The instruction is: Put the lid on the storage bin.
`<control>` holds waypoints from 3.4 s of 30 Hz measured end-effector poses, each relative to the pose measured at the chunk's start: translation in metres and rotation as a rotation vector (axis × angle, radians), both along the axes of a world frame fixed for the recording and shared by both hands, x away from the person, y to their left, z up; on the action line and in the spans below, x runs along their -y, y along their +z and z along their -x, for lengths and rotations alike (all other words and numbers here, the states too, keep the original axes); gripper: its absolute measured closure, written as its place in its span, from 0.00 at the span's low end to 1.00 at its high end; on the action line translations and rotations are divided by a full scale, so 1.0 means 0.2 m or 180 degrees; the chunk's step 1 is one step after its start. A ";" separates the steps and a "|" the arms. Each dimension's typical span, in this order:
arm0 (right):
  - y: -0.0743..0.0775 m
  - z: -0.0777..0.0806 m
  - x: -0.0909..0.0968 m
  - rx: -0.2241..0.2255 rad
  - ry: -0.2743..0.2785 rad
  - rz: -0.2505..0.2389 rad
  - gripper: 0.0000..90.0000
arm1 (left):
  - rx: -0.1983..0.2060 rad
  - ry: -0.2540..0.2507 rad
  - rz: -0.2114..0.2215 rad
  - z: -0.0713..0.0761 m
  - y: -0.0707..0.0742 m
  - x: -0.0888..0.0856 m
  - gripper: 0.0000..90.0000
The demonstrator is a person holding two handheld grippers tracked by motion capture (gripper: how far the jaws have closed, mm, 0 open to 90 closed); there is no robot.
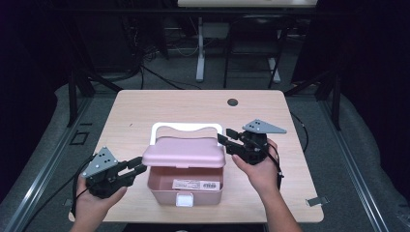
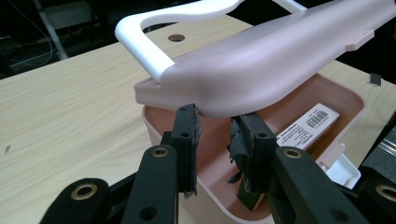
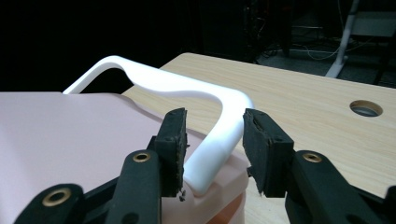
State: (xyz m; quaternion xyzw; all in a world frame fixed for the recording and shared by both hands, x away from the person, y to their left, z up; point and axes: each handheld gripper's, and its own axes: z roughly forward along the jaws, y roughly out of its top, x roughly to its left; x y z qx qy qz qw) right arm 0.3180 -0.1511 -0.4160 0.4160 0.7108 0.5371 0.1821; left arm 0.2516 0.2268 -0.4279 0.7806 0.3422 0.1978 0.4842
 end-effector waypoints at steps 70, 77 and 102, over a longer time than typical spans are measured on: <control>-0.05 -0.02 -0.03 -0.0163 0.0059 0.0014 0.74 | -0.0119 -0.0055 -0.0058 0.08 -0.17 0.01 0.79; -0.05 -0.01 -0.03 -0.0156 0.0078 0.0029 0.75 | -0.0115 -0.0050 -0.0062 0.09 -0.18 0.00 0.79; -0.06 0.01 -0.03 -0.0240 0.0141 0.0088 0.77 | -0.0184 0.0021 -0.0098 0.12 -0.24 -0.04 0.78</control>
